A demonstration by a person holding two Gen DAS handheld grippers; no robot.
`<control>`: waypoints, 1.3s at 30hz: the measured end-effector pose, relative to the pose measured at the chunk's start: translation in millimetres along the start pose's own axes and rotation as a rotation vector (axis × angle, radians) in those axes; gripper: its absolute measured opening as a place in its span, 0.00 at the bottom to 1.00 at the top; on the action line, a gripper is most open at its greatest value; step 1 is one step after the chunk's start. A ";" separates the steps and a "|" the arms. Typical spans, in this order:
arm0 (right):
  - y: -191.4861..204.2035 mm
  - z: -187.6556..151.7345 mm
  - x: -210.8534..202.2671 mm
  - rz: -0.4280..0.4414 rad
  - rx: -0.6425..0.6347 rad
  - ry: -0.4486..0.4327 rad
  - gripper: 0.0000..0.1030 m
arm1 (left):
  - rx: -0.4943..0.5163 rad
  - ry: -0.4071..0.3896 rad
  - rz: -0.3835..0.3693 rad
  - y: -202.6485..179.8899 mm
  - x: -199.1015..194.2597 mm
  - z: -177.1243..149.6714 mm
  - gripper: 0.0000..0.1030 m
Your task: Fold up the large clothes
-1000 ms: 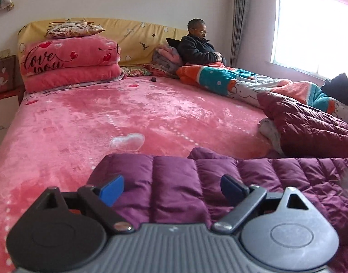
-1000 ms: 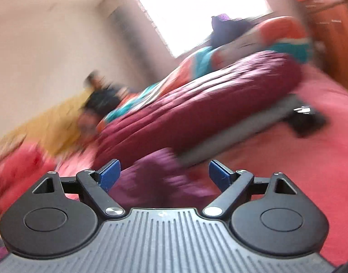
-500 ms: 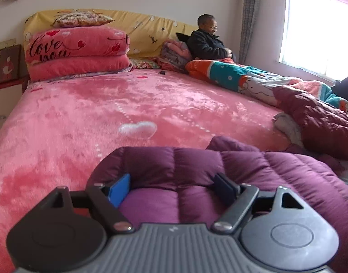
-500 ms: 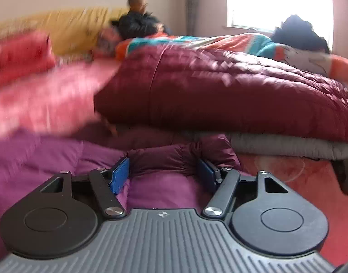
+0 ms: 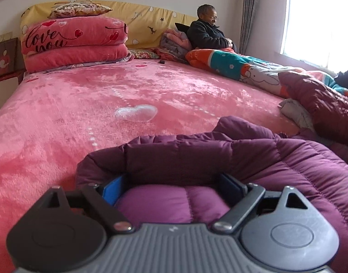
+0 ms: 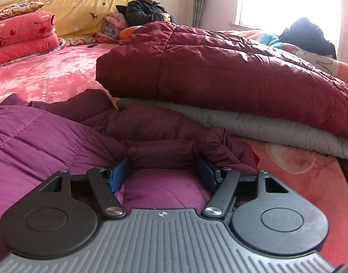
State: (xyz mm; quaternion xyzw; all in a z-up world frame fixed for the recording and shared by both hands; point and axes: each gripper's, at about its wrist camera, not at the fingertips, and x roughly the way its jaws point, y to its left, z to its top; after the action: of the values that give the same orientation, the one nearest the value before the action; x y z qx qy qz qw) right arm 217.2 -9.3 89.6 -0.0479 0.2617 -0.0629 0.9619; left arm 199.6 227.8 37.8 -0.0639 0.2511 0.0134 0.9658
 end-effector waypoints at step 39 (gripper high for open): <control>-117.8 -49.6 -153.6 -0.030 0.470 -0.110 1.00 | 0.076 -0.076 -0.177 -80.9 -153.3 19.1 0.91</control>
State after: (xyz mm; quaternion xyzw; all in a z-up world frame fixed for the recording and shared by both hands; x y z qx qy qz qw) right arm 49.2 -106.1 138.2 0.1701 0.1864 -0.1335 0.9584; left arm 79.7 151.0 138.4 -0.0488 0.2078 -0.0791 0.9738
